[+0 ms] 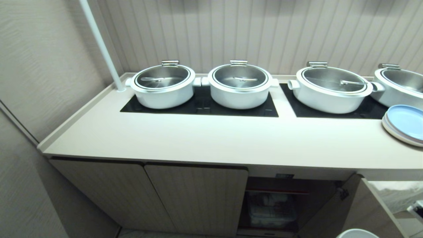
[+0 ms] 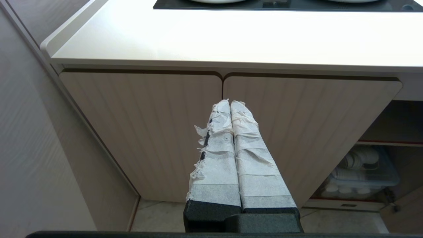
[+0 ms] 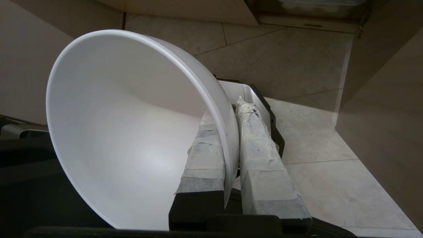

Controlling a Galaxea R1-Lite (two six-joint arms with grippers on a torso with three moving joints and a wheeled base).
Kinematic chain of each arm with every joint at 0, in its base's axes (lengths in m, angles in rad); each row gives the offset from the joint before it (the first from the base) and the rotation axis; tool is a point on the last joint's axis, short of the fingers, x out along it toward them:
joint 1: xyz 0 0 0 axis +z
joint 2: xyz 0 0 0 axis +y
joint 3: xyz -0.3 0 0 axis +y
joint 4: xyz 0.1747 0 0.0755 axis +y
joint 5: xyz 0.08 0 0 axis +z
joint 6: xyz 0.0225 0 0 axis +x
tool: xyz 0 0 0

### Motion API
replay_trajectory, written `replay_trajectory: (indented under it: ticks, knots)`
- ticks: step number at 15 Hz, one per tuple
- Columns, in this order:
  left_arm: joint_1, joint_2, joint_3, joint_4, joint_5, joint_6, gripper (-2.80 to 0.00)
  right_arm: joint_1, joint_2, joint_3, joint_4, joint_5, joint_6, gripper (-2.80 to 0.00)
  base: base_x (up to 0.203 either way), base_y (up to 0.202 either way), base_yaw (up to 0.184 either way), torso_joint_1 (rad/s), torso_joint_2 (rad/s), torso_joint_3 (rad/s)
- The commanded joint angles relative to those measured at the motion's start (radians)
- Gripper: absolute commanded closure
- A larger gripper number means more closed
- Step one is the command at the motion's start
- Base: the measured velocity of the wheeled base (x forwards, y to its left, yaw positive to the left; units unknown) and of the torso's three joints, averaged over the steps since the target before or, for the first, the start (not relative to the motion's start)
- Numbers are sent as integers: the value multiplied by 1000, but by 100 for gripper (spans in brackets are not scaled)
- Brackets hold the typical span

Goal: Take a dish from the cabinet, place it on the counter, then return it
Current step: Place it on the table

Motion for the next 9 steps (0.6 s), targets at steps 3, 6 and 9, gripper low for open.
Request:
replay_trajectory:
  ticks: [3, 6, 9]
  knots:
    - [0, 0, 1, 0, 0, 0, 0, -1, 6, 1, 2, 3, 1, 0, 0, 0, 0, 70, -151, -78]
    - [0, 0, 1, 0, 1, 0, 0, -1, 4, 1, 0, 3, 1, 0, 0, 0, 0, 70, -136, -76]
    - [0, 0, 1, 0, 0, 0, 0, -1, 4, -1, -3, 3, 1, 0, 0, 0, 0, 65, -133, -73]
